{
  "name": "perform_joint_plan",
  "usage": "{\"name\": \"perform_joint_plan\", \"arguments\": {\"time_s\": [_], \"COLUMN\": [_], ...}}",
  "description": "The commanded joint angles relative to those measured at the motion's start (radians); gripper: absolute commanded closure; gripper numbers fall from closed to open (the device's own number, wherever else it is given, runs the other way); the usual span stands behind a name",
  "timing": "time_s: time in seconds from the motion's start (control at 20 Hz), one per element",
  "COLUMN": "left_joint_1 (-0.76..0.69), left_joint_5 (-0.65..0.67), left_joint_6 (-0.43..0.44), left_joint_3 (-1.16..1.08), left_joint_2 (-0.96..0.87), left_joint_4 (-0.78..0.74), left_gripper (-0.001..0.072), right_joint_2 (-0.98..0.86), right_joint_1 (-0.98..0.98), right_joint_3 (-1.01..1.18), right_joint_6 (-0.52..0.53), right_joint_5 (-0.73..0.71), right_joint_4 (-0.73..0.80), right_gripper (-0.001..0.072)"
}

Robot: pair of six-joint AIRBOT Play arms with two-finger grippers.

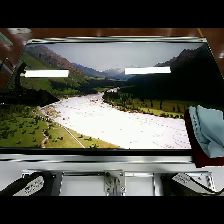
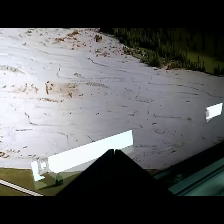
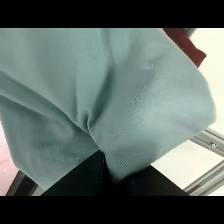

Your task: Fold the shirts.

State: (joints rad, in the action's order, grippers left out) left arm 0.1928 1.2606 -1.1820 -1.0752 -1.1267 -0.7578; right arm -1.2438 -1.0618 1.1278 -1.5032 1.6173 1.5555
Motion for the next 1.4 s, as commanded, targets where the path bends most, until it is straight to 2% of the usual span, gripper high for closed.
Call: {"name": "perform_joint_plan", "arguments": {"time_s": [0.0, 0.05, 0.1, 0.15, 0.3, 0.4, 0.5, 0.55, 0.65, 0.75, 0.8, 0.85, 0.9, 0.95, 1.0, 1.2, 1.35], "left_joint_1": [0.000, 0.000, 0.000, 0.000, 0.000, -0.003, -0.031, -0.067, -0.202, -0.379, -0.451, -0.510, -0.547, -0.580, -0.604, -0.651, -0.649], "left_joint_5": [-0.002, -0.002, -0.003, -0.003, -0.004, -0.026, -0.056, -0.055, -0.036, 0.047, 0.120, 0.241, 0.353, 0.428, 0.435, 0.309, 0.310], "left_joint_6": [-0.001, -0.001, -0.001, -0.001, 0.000, -0.001, -0.002, -0.043, -0.229, -0.348, -0.401, -0.413, -0.413, -0.414, -0.412, -0.428, -0.428], "left_joint_3": [-0.001, -0.001, -0.001, -0.001, -0.001, -0.002, -0.019, -0.050, -0.177, -0.352, -0.435, -0.520, -0.584, -0.626, -0.636, -0.636, -0.635], "left_joint_2": [0.000, 0.000, 0.000, 0.000, 0.000, 0.000, -0.004, -0.012, -0.054, -0.134, -0.185, -0.249, -0.309, -0.358, -0.380, -0.385, -0.387], "left_joint_4": [0.000, 0.000, 0.000, 0.000, 0.000, 0.000, -0.010, -0.071, -0.362, -0.658, -0.756, -0.792, -0.787, -0.787, -0.786, -0.786, -0.788], "left_gripper": [0.0668, 0.0668, 0.0668, 0.0668, 0.0668, 0.0668, 0.0670, 0.0672, 0.0672, 0.0671, 0.0667, 0.0504, 0.0188, -0.0005, -0.0002, -0.0002, -0.0002], "right_joint_2": [0.007, 0.007, 0.007, 0.008, 0.008, 0.008, 0.008, 0.008, 0.021, 0.045, 0.044, 0.044, 0.040, 0.035, 0.035, 0.035, 0.035], "right_joint_1": [-0.023, -0.023, -0.023, -0.023, -0.023, -0.016, 0.030, 0.082, 0.245, 0.473, 0.600, 0.697, 0.756, 0.799, 0.835, 0.921, 0.930], "right_joint_3": [-0.103, -0.118, -0.120, -0.117, -0.038, 0.105, 0.266, 0.348, 0.439, 0.443, 0.436, 0.407, 0.373, 0.336, 0.297, 0.239, 0.239], "right_joint_6": [-0.003, -0.001, 0.008, 0.019, 0.023, -0.002, -0.003, 0.002, 0.039, 0.042, 0.042, 0.019, -0.023, -0.048, -0.061, -0.060, -0.060], "right_joint_5": [-0.080, -0.104, -0.123, -0.131, -0.082, -0.048, -0.057, -0.076, -0.111, -0.131, -0.106, -0.096, -0.084, -0.079, -0.083, -0.082, -0.081], "right_joint_4": [0.021, 0.025, 0.031, 0.041, 0.077, 0.069, -0.001, -0.052, -0.144, -0.168, -0.159, -0.150, -0.181, -0.208, -0.216, -0.183, -0.202], "right_gripper": [0.0613, 0.0520, 0.0218, 0.0039, 0.0039, 0.0041, 0.0041, 0.0042, 0.0043, 0.0042, 0.0041, 0.0031, 0.0013, 0.0014, 0.0015, 0.0016, 0.0016]}}
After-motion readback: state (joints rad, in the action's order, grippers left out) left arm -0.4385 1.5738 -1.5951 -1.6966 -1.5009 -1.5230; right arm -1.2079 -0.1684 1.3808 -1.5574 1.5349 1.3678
